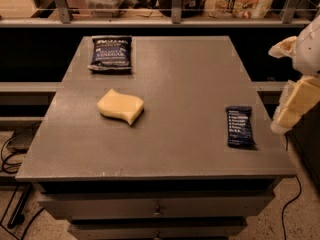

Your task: Move rxbar blueberry near blue chip bag

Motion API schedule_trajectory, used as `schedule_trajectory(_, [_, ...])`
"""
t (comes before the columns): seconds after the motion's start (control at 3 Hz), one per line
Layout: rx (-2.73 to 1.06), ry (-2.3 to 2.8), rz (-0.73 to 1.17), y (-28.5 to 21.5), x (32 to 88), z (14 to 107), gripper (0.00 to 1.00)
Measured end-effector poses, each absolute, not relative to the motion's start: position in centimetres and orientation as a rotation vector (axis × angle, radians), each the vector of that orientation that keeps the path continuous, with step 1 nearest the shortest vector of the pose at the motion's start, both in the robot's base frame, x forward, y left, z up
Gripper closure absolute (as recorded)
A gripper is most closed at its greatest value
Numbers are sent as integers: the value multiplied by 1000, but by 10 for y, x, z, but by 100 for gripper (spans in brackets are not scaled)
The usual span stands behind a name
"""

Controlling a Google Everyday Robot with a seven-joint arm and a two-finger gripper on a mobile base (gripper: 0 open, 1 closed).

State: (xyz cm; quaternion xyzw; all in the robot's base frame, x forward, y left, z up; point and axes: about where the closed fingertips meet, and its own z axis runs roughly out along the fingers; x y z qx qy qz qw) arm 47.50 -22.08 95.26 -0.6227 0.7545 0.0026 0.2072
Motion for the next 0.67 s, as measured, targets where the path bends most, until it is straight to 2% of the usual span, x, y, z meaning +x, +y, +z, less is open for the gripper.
schedule_trajectory(0.33, [-1712, 2068, 142, -231, 519, 917, 0])
schedule_trajectory(0.67, [-1716, 2071, 137, -230, 517, 917, 0])
